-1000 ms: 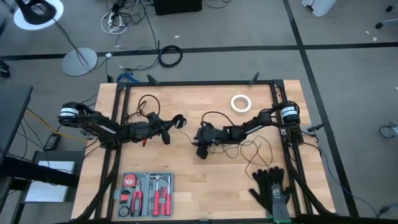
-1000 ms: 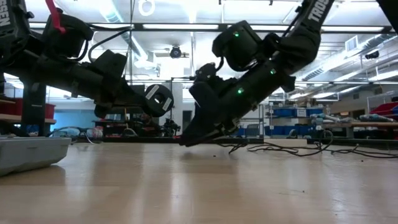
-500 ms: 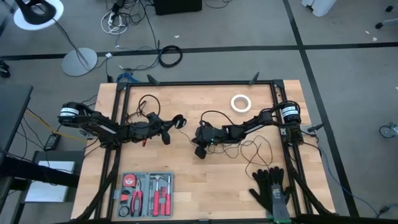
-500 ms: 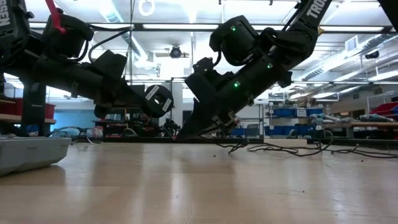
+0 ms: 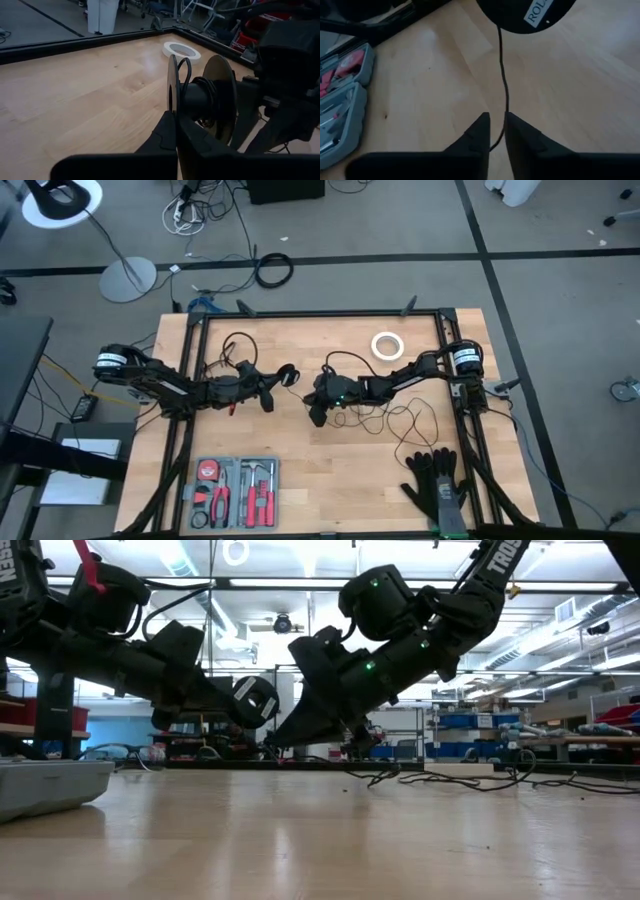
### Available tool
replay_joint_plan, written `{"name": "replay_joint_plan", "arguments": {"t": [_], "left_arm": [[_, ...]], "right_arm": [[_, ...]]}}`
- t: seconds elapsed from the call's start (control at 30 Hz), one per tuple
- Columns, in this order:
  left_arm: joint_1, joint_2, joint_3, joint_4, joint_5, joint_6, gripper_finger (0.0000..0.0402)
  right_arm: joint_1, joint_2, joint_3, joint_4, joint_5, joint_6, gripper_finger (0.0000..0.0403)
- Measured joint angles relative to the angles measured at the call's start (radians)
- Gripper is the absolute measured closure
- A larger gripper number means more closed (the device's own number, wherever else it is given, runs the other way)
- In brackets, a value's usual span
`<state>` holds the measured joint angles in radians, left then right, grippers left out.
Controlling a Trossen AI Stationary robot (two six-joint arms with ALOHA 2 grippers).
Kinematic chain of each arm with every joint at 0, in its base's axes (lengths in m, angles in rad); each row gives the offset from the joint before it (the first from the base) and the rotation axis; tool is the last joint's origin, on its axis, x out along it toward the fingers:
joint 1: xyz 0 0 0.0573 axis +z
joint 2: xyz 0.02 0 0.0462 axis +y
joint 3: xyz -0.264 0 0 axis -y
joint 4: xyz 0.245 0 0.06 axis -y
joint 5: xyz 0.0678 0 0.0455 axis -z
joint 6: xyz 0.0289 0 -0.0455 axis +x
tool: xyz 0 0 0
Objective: Coil cords
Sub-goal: Coil the black wire on the black spool
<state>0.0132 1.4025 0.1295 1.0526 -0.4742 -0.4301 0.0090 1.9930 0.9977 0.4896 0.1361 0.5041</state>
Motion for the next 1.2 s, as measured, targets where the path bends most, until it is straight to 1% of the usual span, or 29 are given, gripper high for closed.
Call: {"name": "replay_joint_plan", "arguments": {"t": [0.2,0.3,0.4,0.47,0.57,0.77,0.83,0.93,1.07,1.13,1.2], "left_arm": [[0.000,0.000,0.000,0.065,0.000,-0.001,0.0401],[0.000,0.000,0.000,0.082,0.000,0.000,0.0401],[0.000,0.000,0.000,0.081,0.000,0.003,0.0401],[0.000,0.000,0.000,0.081,0.000,0.000,0.0401],[0.000,0.000,0.000,0.082,0.000,-0.001,0.0401],[0.000,0.000,0.000,0.082,0.000,-0.001,0.0401],[0.000,0.000,0.000,0.079,0.012,0.000,0.0401],[0.000,0.000,0.001,0.077,0.072,0.015,0.0401],[0.000,0.000,0.001,0.063,0.152,0.042,0.0401],[0.000,0.000,0.001,0.045,0.180,0.056,0.0401],[0.000,0.000,0.002,0.013,0.187,0.058,0.0401]], "right_arm": [[0.000,0.000,0.000,-0.019,0.002,-0.011,0.0296],[0.000,0.000,0.000,-0.035,0.002,-0.012,0.0289],[0.003,0.001,-0.001,-0.046,0.001,-0.011,0.0290],[0.006,0.001,-0.001,-0.045,0.001,-0.011,0.0297],[0.007,0.001,-0.001,-0.054,0.001,-0.010,0.0318],[0.017,0.001,-0.001,-0.081,0.016,-0.010,0.0392],[0.017,0.000,-0.001,-0.105,0.039,-0.007,0.0395],[0.012,-0.027,-0.001,-0.177,0.057,-0.008,0.0399],[-0.011,-0.110,-0.001,-0.303,0.111,-0.019,0.0401],[-0.027,-0.152,-0.001,-0.332,0.115,-0.041,0.0401],[-0.041,-0.194,-0.001,-0.337,0.115,-0.061,0.0401]]}}
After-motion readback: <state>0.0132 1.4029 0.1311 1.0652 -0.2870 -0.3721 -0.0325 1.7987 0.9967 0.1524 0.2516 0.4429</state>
